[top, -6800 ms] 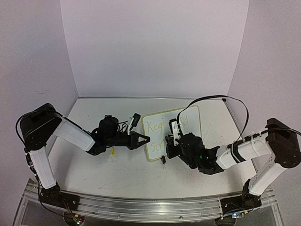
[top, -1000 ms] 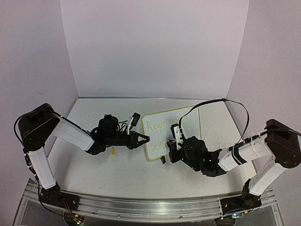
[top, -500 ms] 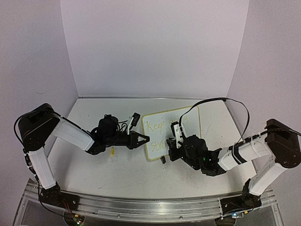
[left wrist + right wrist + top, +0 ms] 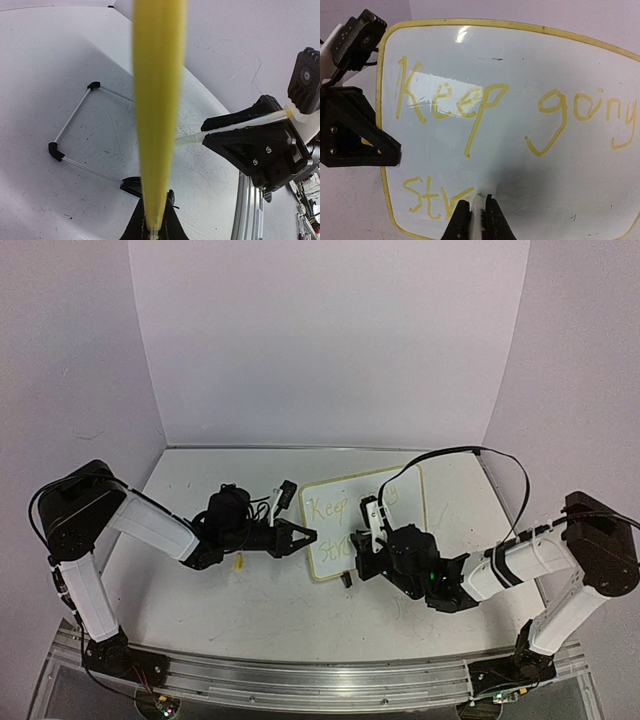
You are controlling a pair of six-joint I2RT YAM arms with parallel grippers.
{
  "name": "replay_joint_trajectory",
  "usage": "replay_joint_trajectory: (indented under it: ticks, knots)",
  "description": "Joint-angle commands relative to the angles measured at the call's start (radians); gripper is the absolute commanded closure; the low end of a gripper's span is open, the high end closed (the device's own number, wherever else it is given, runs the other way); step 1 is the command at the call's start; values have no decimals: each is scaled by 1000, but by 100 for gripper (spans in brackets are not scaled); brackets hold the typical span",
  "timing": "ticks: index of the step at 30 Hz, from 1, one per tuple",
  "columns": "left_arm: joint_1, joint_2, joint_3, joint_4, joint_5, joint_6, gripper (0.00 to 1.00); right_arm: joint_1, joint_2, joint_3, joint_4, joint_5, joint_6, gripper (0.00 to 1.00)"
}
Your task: Write a sentence on the whiteboard
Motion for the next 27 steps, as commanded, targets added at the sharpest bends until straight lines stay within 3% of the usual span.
replay_joint_trajectory:
  ticks: [1, 12, 27]
  knots:
    - [3, -48, -18, -14, -31, 18, 100, 12, 37, 34, 8, -25, 12, 100]
    - [4, -46, -18, -14, -35, 20, 100, -23, -84, -47, -13, -14, 38, 100]
    - [4, -46, -16, -14, -30, 17, 100, -29, -44, -13, 29, -28, -6, 100]
